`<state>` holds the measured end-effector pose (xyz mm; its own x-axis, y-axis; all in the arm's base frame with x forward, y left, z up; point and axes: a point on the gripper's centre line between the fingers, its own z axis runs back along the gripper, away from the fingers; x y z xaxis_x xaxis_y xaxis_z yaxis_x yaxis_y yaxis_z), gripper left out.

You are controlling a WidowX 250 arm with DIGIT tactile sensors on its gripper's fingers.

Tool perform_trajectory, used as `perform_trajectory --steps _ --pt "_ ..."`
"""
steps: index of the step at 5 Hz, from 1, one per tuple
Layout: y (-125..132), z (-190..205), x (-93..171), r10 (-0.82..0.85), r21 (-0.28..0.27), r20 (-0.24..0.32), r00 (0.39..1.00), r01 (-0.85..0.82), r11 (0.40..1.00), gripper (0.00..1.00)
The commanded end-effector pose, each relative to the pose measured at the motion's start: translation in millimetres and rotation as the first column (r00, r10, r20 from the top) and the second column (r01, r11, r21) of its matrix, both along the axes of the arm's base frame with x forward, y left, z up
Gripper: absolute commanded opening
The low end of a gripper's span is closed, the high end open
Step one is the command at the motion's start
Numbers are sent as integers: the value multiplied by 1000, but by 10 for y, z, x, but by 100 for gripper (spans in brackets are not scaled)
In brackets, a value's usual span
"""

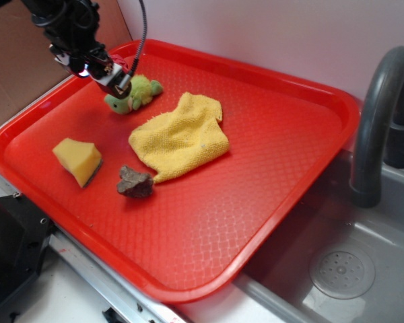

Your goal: Grab the green animal.

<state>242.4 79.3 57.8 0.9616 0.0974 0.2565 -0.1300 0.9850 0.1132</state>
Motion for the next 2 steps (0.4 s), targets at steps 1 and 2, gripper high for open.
perform_trajectory --steps 1,2 --pt "21 -317 375 -99 -95 -5 995 98 991 100" --pt "3 -453 360 -110 -192 -7 994 107 975 0"
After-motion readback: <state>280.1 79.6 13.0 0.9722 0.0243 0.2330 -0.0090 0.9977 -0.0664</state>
